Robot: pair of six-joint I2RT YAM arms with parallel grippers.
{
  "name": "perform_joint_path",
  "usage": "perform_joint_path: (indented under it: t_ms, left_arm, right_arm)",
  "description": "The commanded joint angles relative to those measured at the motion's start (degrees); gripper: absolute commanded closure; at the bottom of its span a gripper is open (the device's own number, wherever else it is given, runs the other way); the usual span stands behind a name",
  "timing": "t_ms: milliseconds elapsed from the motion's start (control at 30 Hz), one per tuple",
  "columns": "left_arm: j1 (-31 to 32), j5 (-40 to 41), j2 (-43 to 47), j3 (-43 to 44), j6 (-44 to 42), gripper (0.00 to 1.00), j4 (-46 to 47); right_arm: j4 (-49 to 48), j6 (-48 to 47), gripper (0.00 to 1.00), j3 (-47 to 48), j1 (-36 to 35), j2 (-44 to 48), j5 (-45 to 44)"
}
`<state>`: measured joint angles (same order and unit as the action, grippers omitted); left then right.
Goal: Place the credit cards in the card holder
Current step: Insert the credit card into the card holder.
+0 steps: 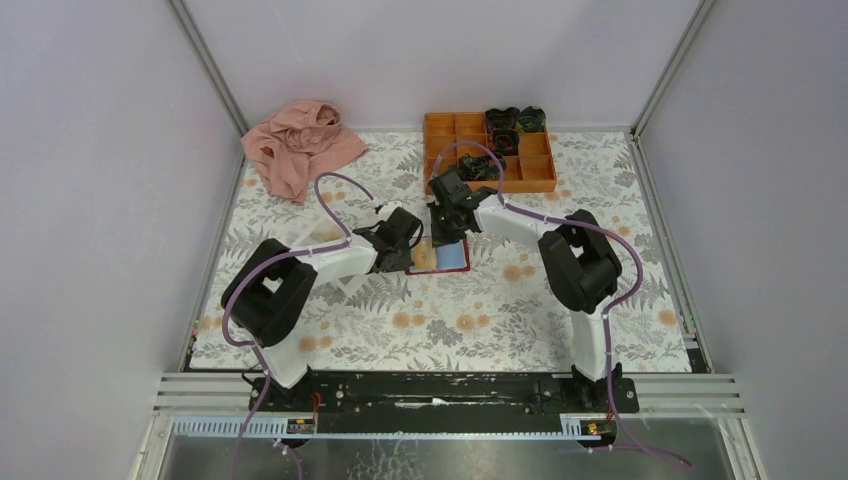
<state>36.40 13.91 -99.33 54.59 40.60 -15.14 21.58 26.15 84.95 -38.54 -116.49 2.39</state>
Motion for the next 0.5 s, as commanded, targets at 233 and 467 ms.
perform_joint_path:
  t_ms: [233,467]
  left_arm:
    - [0.1,-1.3,-0.8,-1.2,-0.3,1.0,-0.7]
    - [0.1,-1.5,-1.2,-1.3,-0.3,1.0,-0.5]
  right_arm:
    - [-0.5,0.0,1.0,-1.8,0.6,-1.9,-1.1]
    - [-1.3,0.9,1.0,-1.8,0.6,-2.9,1.8]
